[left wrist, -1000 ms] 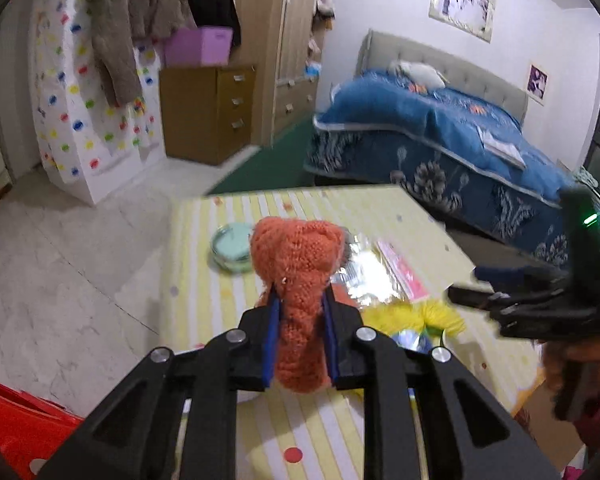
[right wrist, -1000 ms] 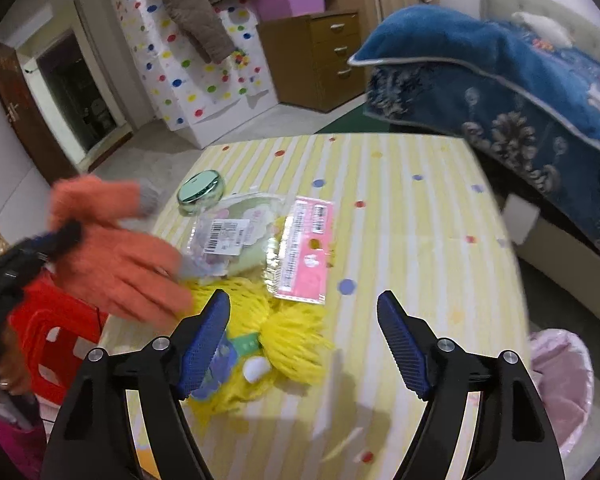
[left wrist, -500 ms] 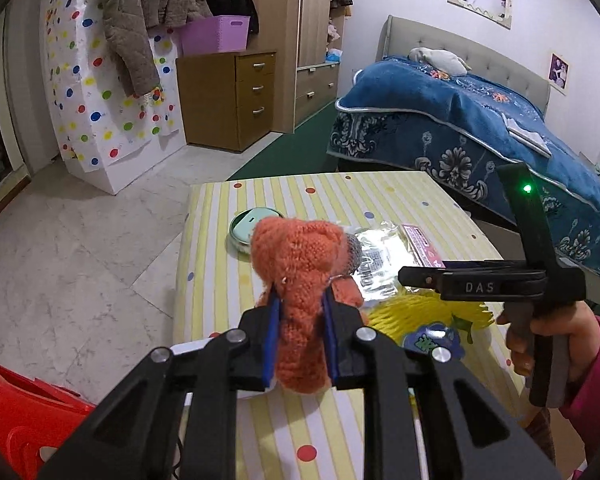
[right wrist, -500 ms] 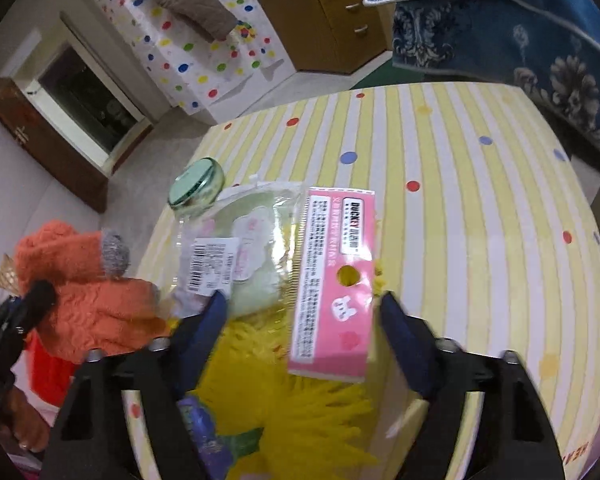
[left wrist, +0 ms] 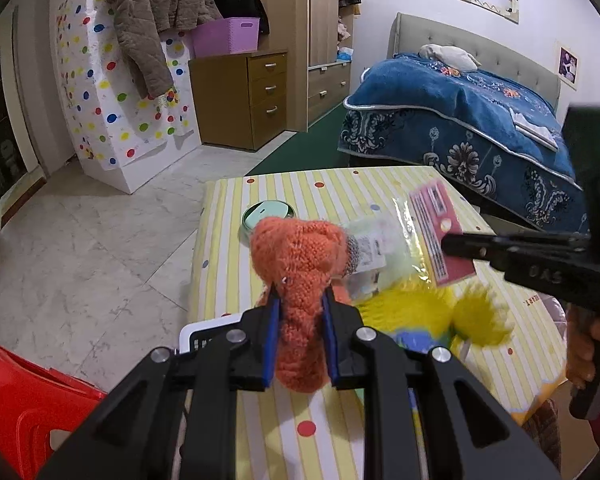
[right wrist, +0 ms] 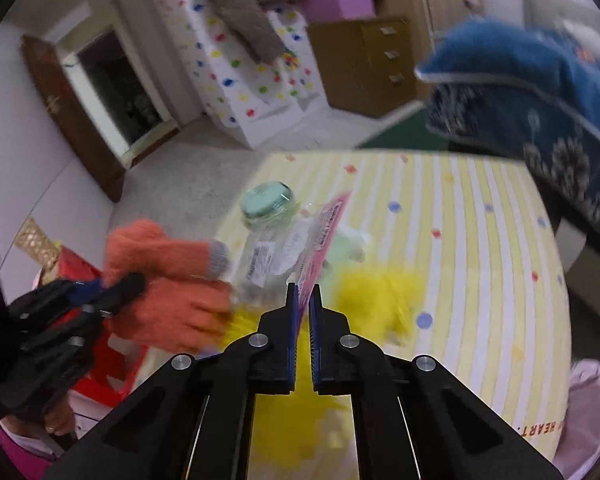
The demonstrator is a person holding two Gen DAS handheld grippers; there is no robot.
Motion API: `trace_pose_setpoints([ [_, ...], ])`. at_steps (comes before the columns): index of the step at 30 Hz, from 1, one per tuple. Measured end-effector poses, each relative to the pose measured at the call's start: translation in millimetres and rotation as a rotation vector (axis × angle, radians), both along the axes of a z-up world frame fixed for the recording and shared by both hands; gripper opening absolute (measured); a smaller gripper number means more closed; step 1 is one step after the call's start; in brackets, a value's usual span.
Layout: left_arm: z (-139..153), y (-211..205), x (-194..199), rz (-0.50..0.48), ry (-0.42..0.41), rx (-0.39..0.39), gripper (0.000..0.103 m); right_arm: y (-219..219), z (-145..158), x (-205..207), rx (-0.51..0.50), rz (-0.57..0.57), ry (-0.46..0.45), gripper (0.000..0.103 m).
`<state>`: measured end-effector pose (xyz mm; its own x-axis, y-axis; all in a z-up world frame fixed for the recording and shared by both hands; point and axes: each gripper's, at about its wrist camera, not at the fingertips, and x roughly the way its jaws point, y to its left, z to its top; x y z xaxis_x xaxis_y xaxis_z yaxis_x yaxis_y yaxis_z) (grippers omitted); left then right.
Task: Collect trash
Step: 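Grasp the pink packet with the right tool while the left tool holds the glove, then carry glove and packet over the wastebasket and open both tools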
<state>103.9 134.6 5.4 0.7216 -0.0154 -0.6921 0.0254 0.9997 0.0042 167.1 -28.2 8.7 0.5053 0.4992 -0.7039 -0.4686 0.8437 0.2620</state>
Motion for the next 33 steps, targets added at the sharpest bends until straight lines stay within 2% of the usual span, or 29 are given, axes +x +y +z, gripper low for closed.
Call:
trace_pose_setpoints([
  [8,19,-8,-19,-0.023,-0.049,-0.008,0.017,-4,50,-42,-0.063,0.005,-0.219,0.000],
  [10,28,-12,-22,-0.037,-0.070,-0.012,0.017,-11,65,-55,-0.064,-0.015,-0.281,0.000],
  [15,60,-31,-33,-0.103,-0.145,-0.052,0.017,-44,96,-81,-0.053,-0.066,-0.366,0.000],
  [19,75,-66,-39,-0.196,-0.174,-0.069,0.017,-80,94,-96,-0.059,-0.125,-0.362,0.000],
  [23,76,-109,-41,-0.283,-0.173,-0.063,0.017,-119,77,-109,-0.084,-0.186,-0.331,0.000],
  [28,67,-164,-38,-0.381,-0.156,-0.048,0.017,-173,55,-126,-0.092,-0.287,-0.284,0.000],
  [33,53,-209,-36,-0.459,-0.129,-0.056,0.017,-215,40,-146,-0.113,-0.386,-0.276,0.000],
])
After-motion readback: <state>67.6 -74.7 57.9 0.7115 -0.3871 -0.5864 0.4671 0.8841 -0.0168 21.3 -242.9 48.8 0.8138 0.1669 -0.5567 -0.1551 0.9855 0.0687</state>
